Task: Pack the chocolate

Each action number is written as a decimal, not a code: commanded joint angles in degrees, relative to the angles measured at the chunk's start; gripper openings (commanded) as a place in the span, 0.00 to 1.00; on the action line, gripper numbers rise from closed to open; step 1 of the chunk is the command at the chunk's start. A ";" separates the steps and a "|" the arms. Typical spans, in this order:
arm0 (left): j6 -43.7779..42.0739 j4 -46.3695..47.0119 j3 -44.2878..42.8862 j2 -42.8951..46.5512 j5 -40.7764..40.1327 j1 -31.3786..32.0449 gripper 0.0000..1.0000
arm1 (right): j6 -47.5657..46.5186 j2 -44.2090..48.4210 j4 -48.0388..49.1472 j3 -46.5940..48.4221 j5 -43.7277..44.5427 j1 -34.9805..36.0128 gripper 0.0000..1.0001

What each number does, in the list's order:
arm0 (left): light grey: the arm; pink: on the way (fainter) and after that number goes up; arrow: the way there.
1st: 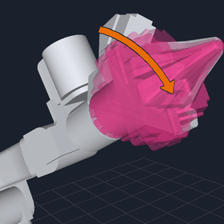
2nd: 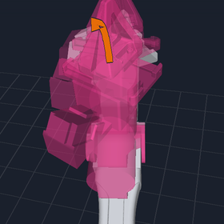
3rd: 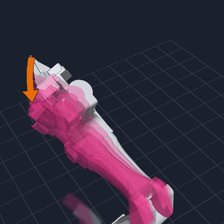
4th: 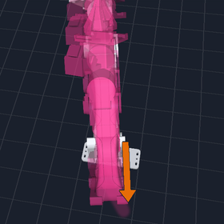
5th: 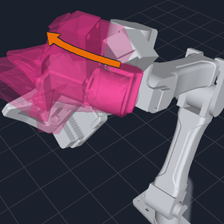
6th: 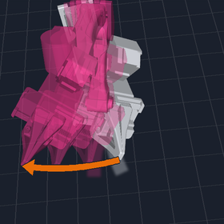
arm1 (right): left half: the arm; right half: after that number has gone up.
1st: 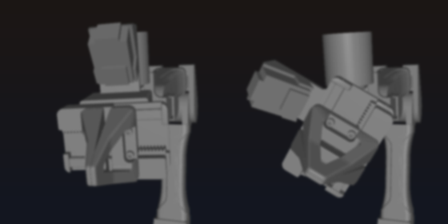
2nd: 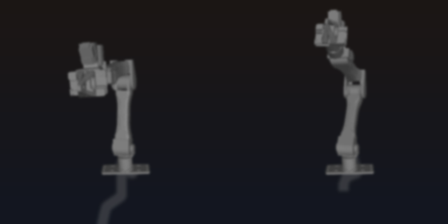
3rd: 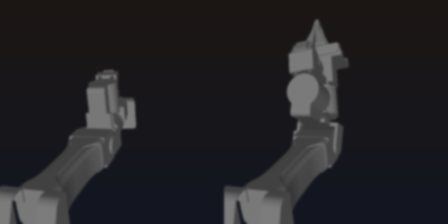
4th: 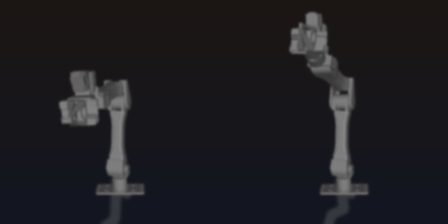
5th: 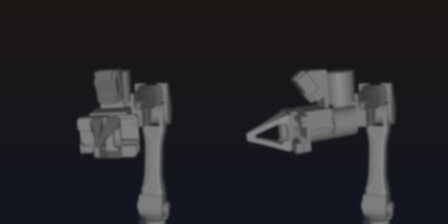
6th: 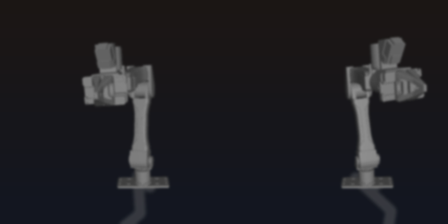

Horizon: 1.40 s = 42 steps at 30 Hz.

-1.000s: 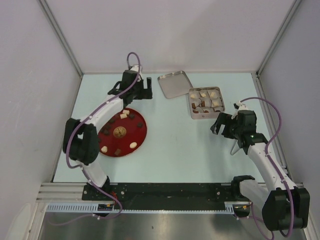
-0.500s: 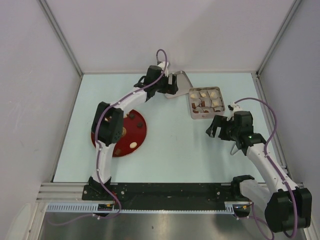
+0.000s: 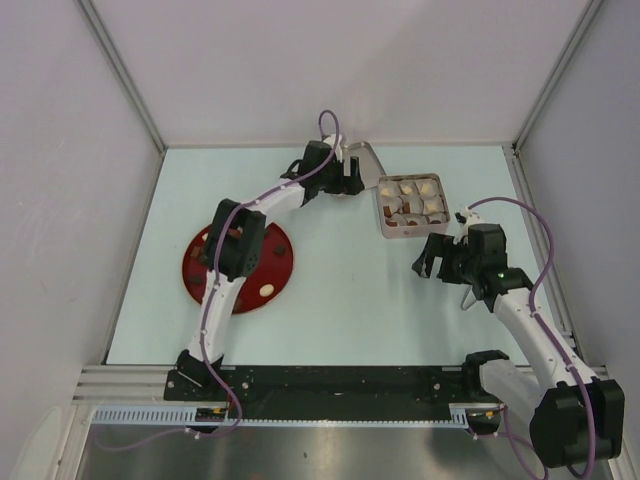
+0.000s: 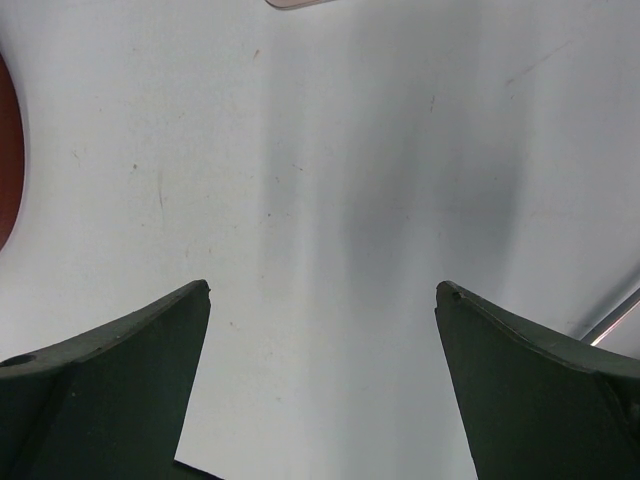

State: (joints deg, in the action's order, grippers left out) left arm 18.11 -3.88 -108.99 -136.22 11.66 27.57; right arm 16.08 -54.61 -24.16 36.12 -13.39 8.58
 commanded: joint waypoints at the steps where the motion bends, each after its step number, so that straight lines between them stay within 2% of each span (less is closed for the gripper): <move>1: 3.16 2.39 -2.98 -1.59 2.49 -0.06 1.00 | -0.96 0.82 -0.18 0.18 -0.50 0.30 1.00; 10: 5.01 -2.35 -3.69 -3.70 1.44 -0.24 1.00 | -1.22 0.47 0.08 0.18 -0.59 0.12 1.00; 14: 6.24 -6.13 -0.71 -1.86 -0.14 -0.06 1.00 | -1.14 0.29 0.43 0.18 -0.59 0.03 1.00; 23: 5.80 -10.18 14.49 9.20 -6.82 0.20 1.00 | -1.22 0.03 2.19 0.18 -2.61 -0.67 1.00; 29: 5.80 -10.71 25.57 16.68 -5.42 1.08 1.00 | -1.31 -0.32 2.81 0.27 -3.75 -1.20 1.00; 35: 4.83 -12.73 33.83 21.61 -5.33 4.94 1.00 | -0.96 -0.15 3.77 0.27 -4.72 -1.37 1.00; 42: 1.58 -17.39 40.69 27.76 -9.02 12.84 1.00 | -0.87 0.47 3.24 0.18 -4.54 -1.37 1.00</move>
State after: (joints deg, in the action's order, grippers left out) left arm 21.30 -13.23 -72.60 -111.72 3.99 35.86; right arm 15.38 -54.94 -22.35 36.12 -17.26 7.38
